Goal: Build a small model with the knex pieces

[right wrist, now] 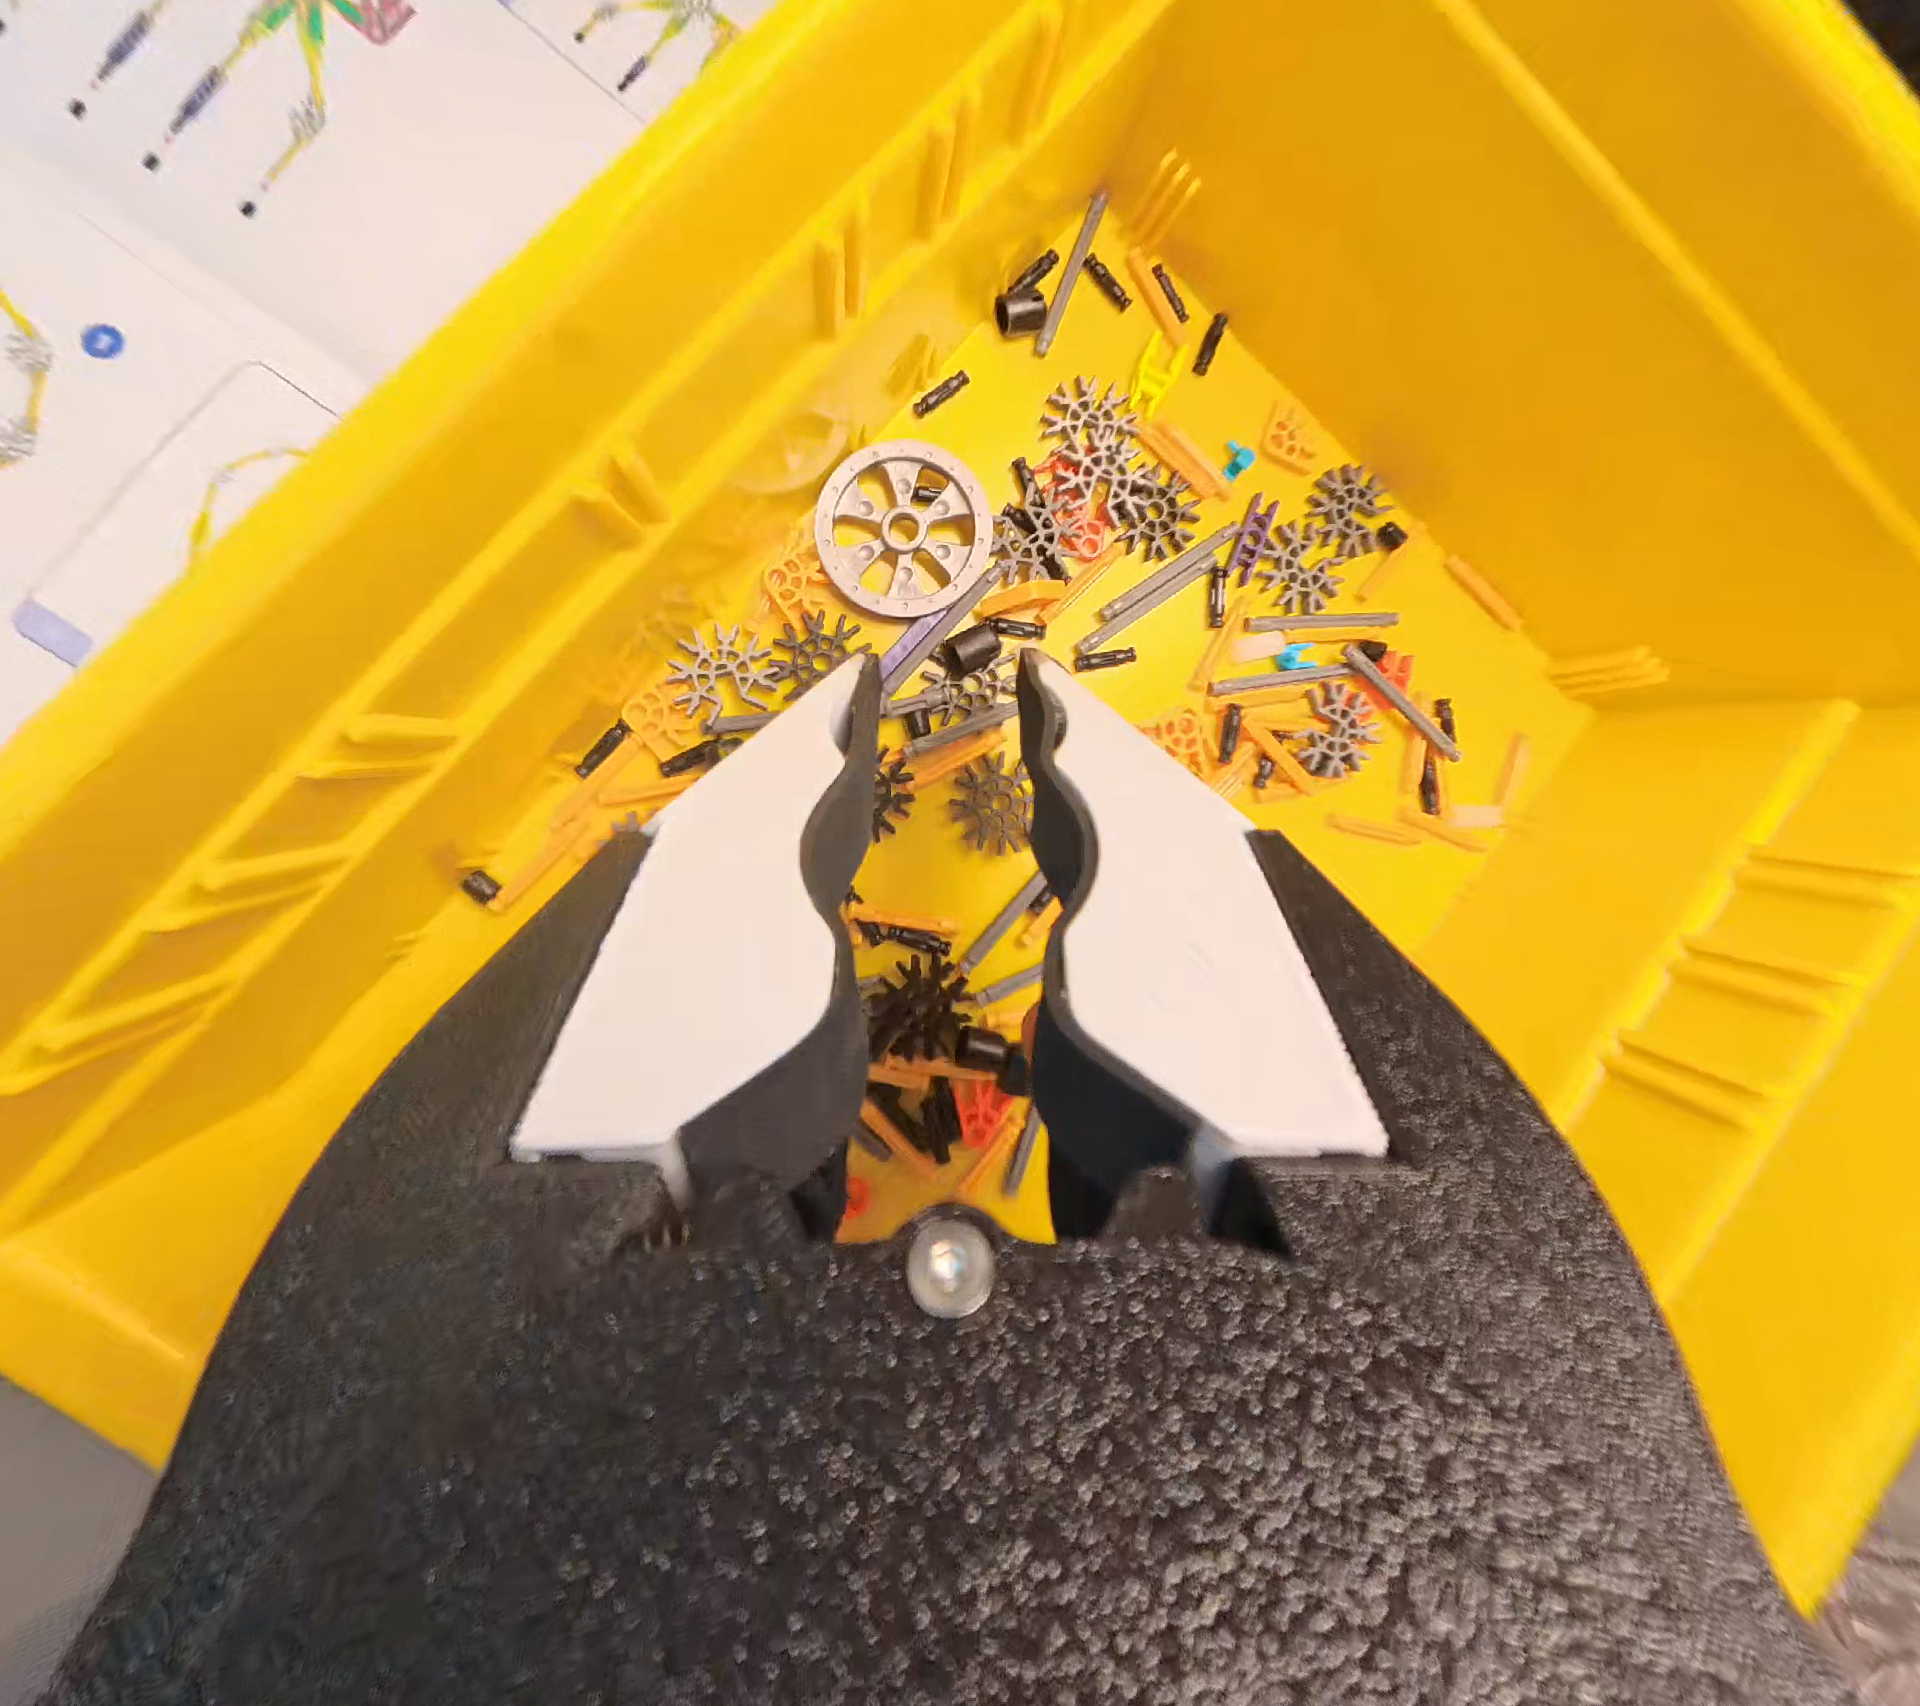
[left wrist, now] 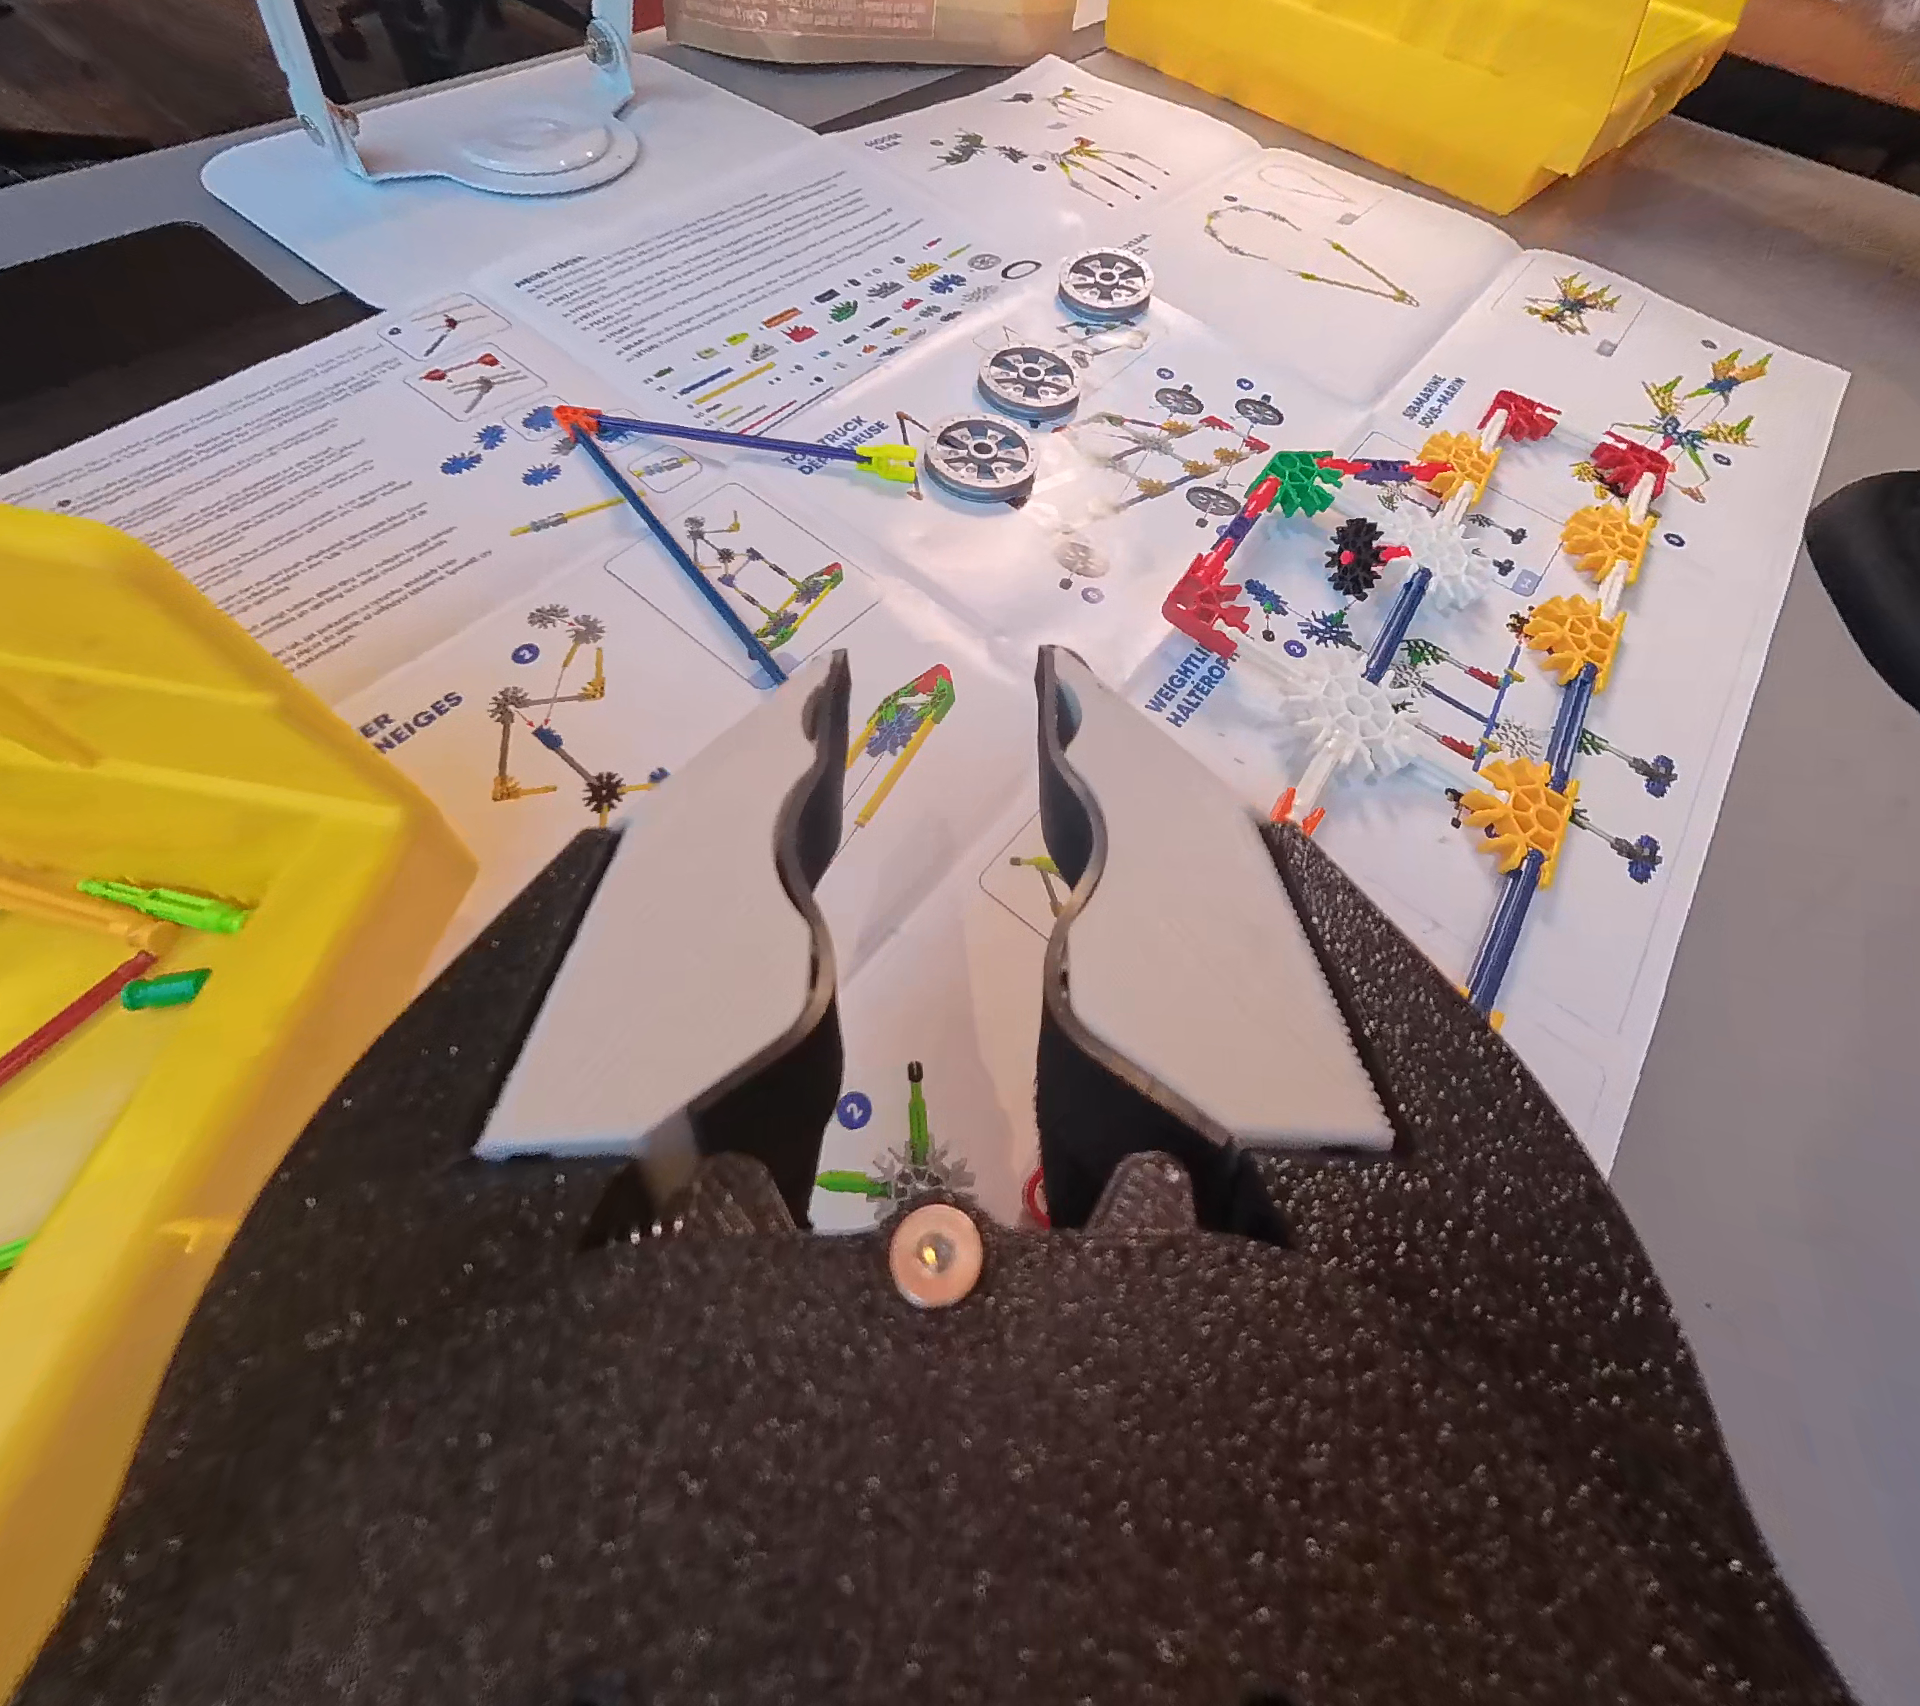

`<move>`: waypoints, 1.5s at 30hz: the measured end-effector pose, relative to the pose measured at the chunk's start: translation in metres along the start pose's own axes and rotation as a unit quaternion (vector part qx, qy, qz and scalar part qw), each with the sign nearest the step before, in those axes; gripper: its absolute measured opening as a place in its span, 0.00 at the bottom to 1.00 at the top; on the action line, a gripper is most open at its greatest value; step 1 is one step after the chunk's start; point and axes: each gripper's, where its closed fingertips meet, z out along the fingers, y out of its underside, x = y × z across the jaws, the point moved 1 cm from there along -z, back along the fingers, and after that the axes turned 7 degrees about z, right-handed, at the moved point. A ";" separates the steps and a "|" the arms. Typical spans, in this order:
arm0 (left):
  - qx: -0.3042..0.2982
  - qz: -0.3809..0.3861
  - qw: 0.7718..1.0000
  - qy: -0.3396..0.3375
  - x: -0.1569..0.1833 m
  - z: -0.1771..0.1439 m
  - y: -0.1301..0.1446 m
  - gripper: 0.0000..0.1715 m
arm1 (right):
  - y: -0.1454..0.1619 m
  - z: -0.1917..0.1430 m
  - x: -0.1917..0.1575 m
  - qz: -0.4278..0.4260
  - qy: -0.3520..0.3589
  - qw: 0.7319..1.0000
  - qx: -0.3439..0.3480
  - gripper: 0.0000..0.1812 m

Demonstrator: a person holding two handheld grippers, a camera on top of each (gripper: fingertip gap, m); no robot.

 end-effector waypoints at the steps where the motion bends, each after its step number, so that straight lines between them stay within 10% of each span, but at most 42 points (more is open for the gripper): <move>1: 0.004 0.000 1.000 -0.002 0.000 -0.001 -0.001 0.19 | 0.003 0.007 0.000 -0.004 -0.002 1.000 -0.003 0.15; 18: 0.049 0.058 0.994 -0.075 0.000 -0.015 -0.012 0.18 | -0.014 0.030 -0.012 -0.161 -0.076 0.983 0.044 0.21; 30: 0.035 0.074 0.993 -0.083 0.002 -0.011 -0.010 0.17 | -0.012 0.039 0.004 -0.122 -0.097 0.988 0.018 0.21; 45: 0.057 0.060 0.993 -0.080 0.000 -0.016 -0.014 0.17 | -0.030 -0.032 0.001 -0.087 -0.100 0.982 0.134 0.20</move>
